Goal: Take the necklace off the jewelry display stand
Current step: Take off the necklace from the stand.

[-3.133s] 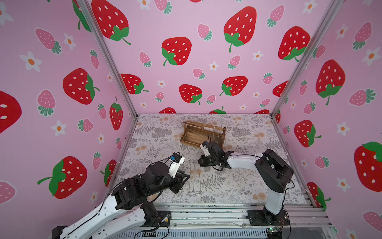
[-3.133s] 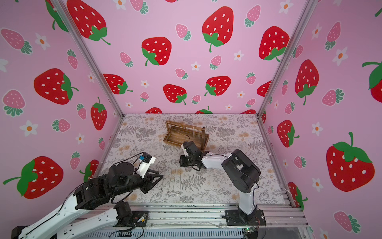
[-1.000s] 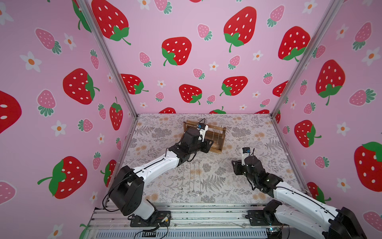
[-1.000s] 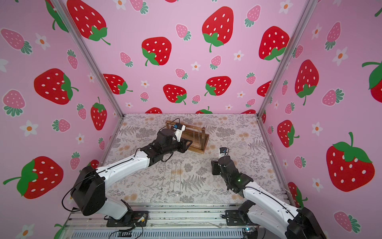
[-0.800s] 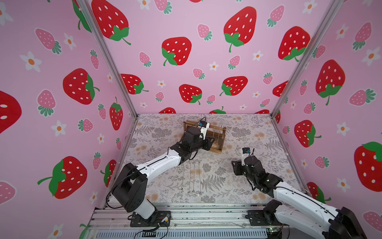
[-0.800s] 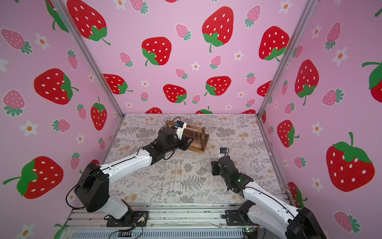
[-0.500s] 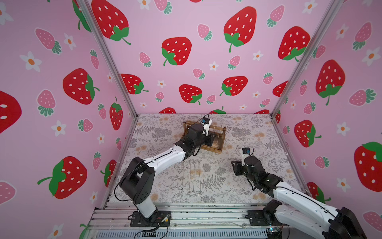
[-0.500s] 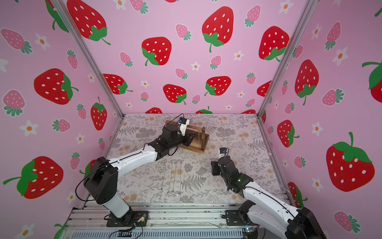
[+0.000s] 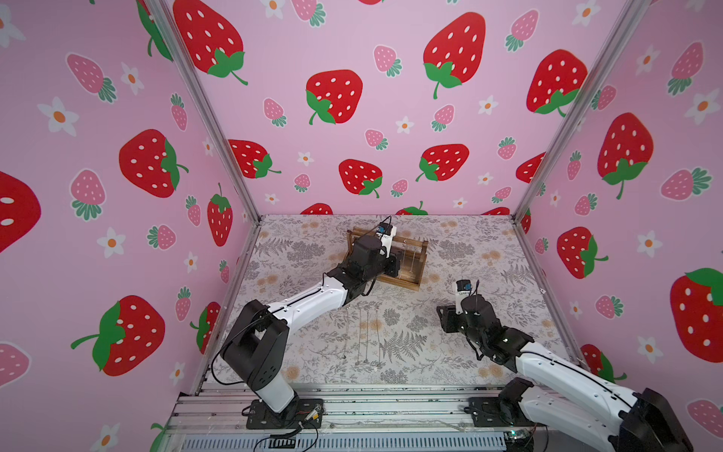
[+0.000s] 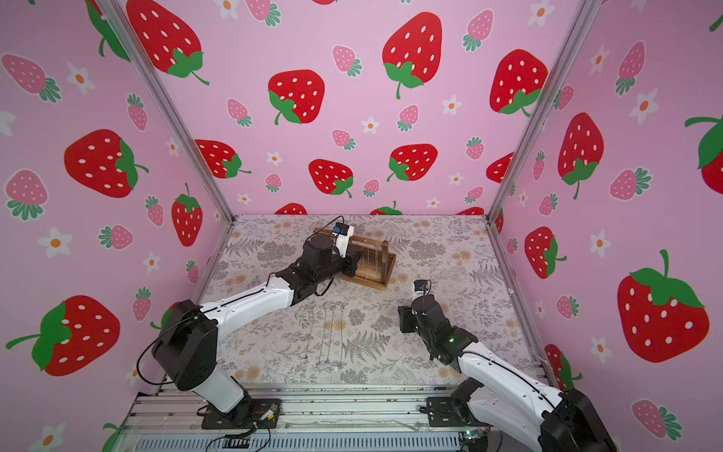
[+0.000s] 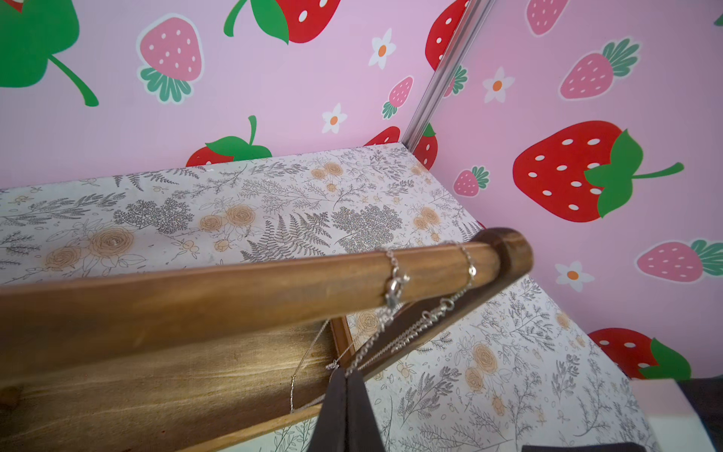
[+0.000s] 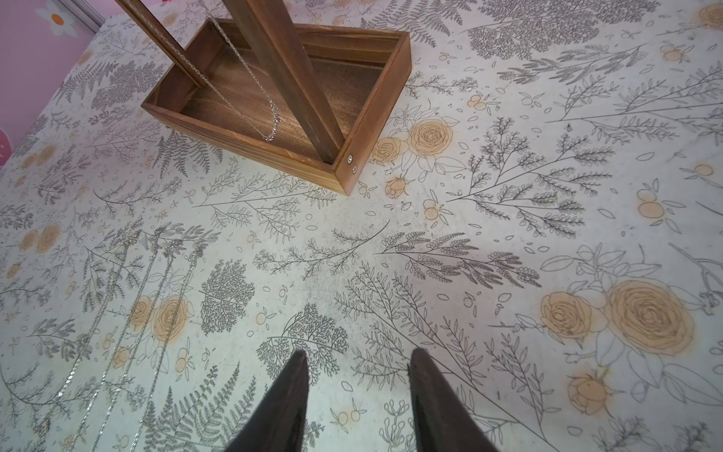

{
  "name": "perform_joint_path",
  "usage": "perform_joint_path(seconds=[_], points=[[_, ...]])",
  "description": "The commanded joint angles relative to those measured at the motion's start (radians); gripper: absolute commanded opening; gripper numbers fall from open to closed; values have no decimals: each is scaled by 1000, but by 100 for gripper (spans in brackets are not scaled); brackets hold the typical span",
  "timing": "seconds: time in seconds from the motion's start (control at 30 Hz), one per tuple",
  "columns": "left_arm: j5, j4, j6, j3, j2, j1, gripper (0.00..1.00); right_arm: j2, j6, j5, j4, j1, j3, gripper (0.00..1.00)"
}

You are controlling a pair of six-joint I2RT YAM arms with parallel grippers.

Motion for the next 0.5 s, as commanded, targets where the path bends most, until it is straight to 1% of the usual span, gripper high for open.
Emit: perform_joint_path(seconds=[0.0,0.27,0.47], points=[[-15,16,6,-46,-39,4,0,2,0,-12,4,-6,13,44],[-21,46,-18,-129,-62,4,0,14,0,-12,6,-6,15,44],[-21,52,-16,-124,-53,4,0,19,1,-13,7,-7,16,44]])
